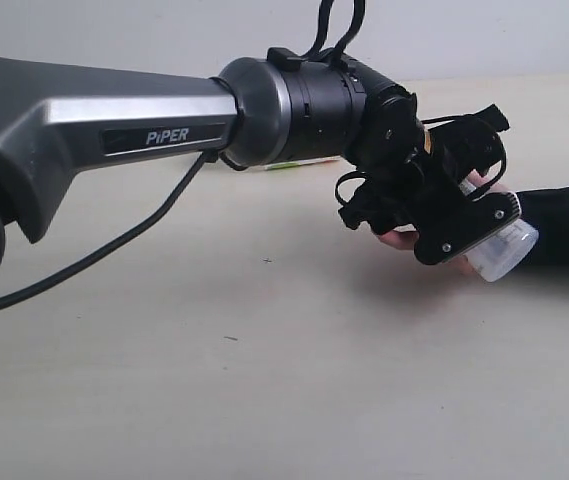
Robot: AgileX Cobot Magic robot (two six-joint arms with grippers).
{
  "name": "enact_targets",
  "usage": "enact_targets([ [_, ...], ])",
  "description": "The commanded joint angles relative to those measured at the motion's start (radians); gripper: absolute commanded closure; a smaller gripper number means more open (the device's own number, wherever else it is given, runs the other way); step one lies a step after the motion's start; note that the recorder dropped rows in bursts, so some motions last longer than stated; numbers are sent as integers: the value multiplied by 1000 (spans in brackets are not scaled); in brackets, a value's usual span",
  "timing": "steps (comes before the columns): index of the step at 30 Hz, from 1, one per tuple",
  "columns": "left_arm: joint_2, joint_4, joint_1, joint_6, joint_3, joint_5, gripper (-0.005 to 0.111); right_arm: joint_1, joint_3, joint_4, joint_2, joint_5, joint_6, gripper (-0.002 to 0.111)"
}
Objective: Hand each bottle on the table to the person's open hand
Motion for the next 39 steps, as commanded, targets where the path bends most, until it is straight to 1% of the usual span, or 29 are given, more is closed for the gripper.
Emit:
enact_targets([
  [1,-15,6,-7,-12,-4,22,23,0,4,-1,-3,-3,-4,108],
  [9,-62,12,-7,-31,-4,101,23,0,4,-1,-3,-1,-4,108],
  [14,-98,12,-7,-45,-4,109,23,0,4,-1,-3,2,-4,108],
  [19,-135,12,-7,-112,-4,131,23,0,4,-1,-3,2,-4,108],
  [22,-166,14,-7,-221,-4,142,23,0,4,-1,-3,2,-4,108],
  [25,-201,24,-7,-371,-4,146,23,0,4,-1,-3,2,-4,108],
  [29,-258,80,-7,-663,-4,155,23,0,4,-1,-3,2,-4,108],
  [31,-283,121,-5,-788,-4,175,24,0,4,-1,-3,2,-4,108],
  [32,-298,135,-5,-826,-4,199,26,0,4,-1,-3,2,-4,108],
  [33,-311,147,-5,-838,-4,223,29,0,4,-1,-3,2,-4,108],
  [34,-336,175,-5,-858,-4,297,40,0,4,-1,-3,2,-4,108],
  [35,-346,179,-5,-871,-4,333,47,0,4,-1,-3,2,-4,108],
  [36,-369,181,-5,-928,-4,398,64,0,4,-1,-3,2,-4,108],
  [37,-377,181,-5,-966,-4,419,72,0,4,-1,-3,2,-4,108],
  [38,-392,190,-5,-1039,-4,465,90,0,4,-1,-3,2,-4,108],
  [39,-397,194,-5,-1075,-4,484,99,0,4,-1,-3,2,-4,108],
])
